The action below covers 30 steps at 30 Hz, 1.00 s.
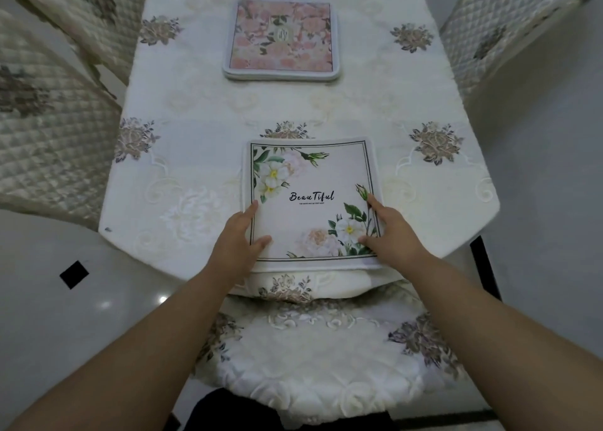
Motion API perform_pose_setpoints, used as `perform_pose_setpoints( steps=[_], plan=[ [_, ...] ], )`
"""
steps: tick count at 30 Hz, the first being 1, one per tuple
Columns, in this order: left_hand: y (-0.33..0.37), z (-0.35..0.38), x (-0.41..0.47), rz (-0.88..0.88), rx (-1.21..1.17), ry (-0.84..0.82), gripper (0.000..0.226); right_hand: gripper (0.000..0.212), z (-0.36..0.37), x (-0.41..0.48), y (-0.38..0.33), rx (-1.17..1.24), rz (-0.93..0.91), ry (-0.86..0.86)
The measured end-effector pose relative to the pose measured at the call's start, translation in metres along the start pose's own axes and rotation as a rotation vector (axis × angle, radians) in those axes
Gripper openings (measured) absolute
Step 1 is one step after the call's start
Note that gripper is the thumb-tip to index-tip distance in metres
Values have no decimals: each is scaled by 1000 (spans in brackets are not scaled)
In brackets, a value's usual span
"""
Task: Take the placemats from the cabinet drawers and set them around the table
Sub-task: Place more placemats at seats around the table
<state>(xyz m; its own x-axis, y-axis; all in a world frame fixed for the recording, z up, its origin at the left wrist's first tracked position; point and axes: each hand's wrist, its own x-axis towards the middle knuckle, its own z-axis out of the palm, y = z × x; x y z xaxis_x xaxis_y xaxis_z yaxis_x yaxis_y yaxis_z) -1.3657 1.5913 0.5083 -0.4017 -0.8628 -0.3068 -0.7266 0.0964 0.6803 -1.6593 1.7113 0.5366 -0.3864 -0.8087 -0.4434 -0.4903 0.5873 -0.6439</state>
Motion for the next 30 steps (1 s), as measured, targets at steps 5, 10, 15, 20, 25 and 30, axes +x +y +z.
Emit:
perform_pose_setpoints(
  steps=[5, 10, 15, 20, 25, 30],
  plan=[
    [-6, 3, 5, 17, 36, 15, 81, 94, 13, 0, 8, -22, 23, 56],
    [-9, 5, 5, 25, 60, 17, 80, 91, 14, 0, 5, -70, -3, 65],
    [-6, 1, 0, -18, 110, 75, 80, 80, 18, -5, 0, -126, -5, 87],
    [11, 9, -7, 168, 449, 86, 73, 74, 29, -16, -9, -370, -110, 281],
    [33, 48, -14, 474, 578, -165, 66, 68, 67, -26, -25, -404, -434, -145],
    [17, 59, -19, 512, 709, -159, 66, 73, 86, -32, -5, -587, -451, -241]
  ],
)
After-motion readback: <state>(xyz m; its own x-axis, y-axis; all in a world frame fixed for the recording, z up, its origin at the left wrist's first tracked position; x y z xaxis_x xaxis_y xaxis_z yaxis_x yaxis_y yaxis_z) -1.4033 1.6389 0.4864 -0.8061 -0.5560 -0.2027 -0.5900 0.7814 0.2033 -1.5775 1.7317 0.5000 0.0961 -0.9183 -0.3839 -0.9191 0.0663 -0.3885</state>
